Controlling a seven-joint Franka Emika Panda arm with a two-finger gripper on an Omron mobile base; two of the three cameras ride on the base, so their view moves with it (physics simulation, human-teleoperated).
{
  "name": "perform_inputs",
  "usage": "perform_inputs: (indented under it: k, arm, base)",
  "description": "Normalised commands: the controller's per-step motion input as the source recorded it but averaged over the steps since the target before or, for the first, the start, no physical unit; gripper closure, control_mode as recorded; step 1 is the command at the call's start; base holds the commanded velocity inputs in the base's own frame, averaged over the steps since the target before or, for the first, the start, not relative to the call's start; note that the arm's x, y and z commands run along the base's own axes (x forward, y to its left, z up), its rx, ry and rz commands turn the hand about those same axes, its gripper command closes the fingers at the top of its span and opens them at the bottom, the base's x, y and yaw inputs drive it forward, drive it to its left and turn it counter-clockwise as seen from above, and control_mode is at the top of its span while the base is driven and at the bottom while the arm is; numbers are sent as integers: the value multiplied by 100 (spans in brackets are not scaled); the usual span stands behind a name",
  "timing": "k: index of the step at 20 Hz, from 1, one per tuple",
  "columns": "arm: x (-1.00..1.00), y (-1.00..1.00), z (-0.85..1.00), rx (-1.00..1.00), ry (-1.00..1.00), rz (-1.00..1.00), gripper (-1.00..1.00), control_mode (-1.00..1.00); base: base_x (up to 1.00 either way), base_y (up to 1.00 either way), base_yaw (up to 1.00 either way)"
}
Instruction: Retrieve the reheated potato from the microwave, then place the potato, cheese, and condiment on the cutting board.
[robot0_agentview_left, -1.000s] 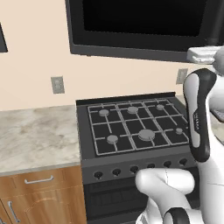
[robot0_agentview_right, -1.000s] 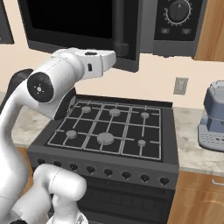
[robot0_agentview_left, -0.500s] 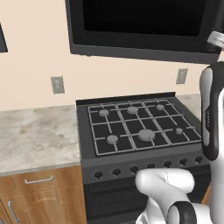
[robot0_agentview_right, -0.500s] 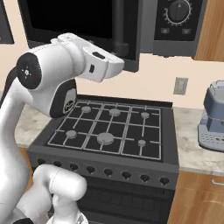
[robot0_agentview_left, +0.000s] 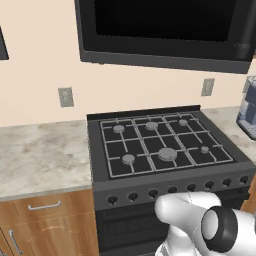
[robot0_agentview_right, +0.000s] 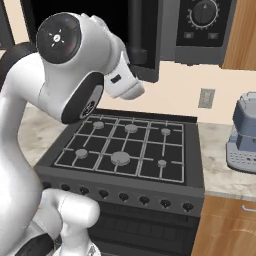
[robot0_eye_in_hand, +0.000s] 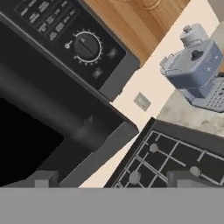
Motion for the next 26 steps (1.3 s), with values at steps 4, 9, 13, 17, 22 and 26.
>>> perform_inputs:
  k: [4,9,13,17,22,26]
  arm:
    - [9,-18,-14,72,12,0,-100,-100]
    - [22,-17,-23,65,-1,0,-100,-100]
    - [14,-16,-28,47,-18,4,-100,-100]
    - [24,-9,-42,34,-25,6,-100,-100]
    - [46,-21,-36,19,-26,13,-100,-100]
    - [54,-32,-17,10,-17,29,-100,-100]
  base:
    - [0,0,0]
    - [0,0,0]
    - [0,0,0]
    - [0,0,0]
    - [0,0,0]
    - [0,0,0]
